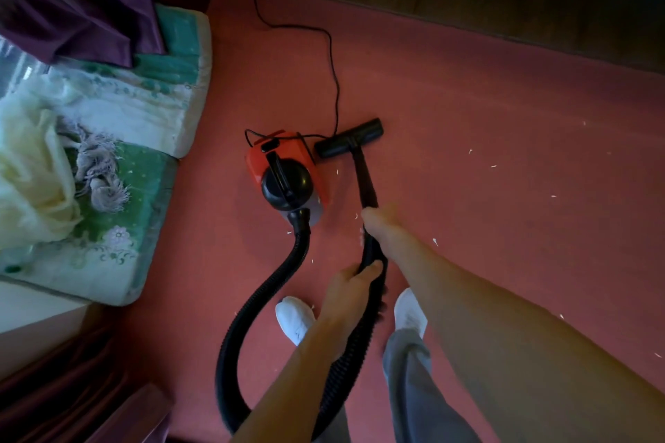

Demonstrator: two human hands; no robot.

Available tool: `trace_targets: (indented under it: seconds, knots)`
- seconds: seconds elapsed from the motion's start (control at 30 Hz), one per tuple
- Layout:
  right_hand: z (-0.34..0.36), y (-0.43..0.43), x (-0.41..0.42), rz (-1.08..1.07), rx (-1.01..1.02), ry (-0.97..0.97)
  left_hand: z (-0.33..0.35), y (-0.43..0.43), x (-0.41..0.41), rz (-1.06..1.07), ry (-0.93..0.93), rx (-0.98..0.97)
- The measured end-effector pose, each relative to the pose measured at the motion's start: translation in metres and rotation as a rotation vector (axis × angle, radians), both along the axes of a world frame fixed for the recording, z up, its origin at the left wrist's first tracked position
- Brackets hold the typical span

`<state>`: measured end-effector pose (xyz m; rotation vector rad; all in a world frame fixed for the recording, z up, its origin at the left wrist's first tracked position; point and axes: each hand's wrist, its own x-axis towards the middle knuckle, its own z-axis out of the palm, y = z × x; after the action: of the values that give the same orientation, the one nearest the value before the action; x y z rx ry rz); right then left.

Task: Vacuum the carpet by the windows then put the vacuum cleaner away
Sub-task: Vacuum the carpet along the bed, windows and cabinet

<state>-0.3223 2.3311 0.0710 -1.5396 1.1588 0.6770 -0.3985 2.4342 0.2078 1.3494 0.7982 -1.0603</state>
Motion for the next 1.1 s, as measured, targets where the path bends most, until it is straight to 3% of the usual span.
trace_targets:
  seconds: [0.1,0.17,0.3,0.37,0.57,0.67,0.83,1.1]
  knots:
    - [-0.014,-0.004,-0.004,0.073,-0.050,0.019,-0.001,-0.002,-0.001,-0.003,0.041,-0.025]
    - [0.015,0.000,-0.024,0.077,-0.088,0.065,0.009,-0.002,-0.008,-0.054,0.110,-0.031]
    - [0.037,-0.008,-0.098,0.106,-0.160,0.214,0.039,0.001,-0.028,-0.250,0.355,-0.100]
    - [0.062,-0.008,-0.126,0.121,-0.207,0.261,0.054,0.002,-0.036,-0.345,0.379,-0.078]
    - [0.104,0.001,-0.178,-0.041,-0.081,0.467,0.084,0.007,-0.048,-0.734,0.349,0.009]
    - [0.103,0.006,-0.185,-0.185,-0.079,0.450,0.086,0.018,-0.051,-0.722,0.424,-0.061]
    - [0.164,0.030,-0.140,-0.384,0.020,0.368,0.070,0.040,-0.047,-0.793,0.217,-0.037]
    - [0.148,0.041,-0.079,-0.308,0.039,0.250,0.050,0.057,-0.021,-0.738,-0.015,0.139]
